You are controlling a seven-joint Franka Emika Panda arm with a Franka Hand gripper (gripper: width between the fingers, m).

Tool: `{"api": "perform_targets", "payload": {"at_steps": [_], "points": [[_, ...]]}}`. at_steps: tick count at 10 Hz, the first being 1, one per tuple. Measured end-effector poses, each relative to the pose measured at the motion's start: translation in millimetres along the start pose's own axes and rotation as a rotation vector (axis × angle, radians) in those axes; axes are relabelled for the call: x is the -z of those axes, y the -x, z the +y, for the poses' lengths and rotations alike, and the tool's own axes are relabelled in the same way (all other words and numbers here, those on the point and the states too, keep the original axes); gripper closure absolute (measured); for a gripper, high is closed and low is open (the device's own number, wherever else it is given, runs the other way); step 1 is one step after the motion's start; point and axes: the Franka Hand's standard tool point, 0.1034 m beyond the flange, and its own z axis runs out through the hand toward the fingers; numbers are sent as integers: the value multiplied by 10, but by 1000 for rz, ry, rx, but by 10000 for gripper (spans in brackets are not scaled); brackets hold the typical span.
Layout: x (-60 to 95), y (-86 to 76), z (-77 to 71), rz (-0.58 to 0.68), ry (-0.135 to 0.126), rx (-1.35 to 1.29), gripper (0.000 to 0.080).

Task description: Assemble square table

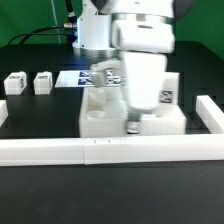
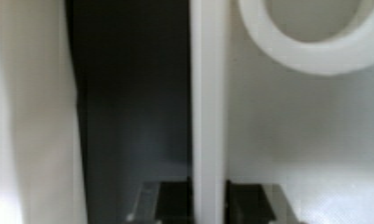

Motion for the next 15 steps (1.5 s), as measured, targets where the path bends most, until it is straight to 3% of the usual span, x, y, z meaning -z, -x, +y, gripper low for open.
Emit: {"api": "perform_targets", "payload": {"at_steps": [1, 2, 9, 12, 13, 15], "points": [[16, -154, 50, 8, 10, 42, 712], [24, -191, 60, 11, 20, 67, 712], [0, -71, 44, -25, 22, 441, 713], [-4, -32, 4, -46, 7, 663, 712], [5, -107, -44, -49, -14, 704, 712], [2, -204, -79, -33, -20, 829, 722]]}}
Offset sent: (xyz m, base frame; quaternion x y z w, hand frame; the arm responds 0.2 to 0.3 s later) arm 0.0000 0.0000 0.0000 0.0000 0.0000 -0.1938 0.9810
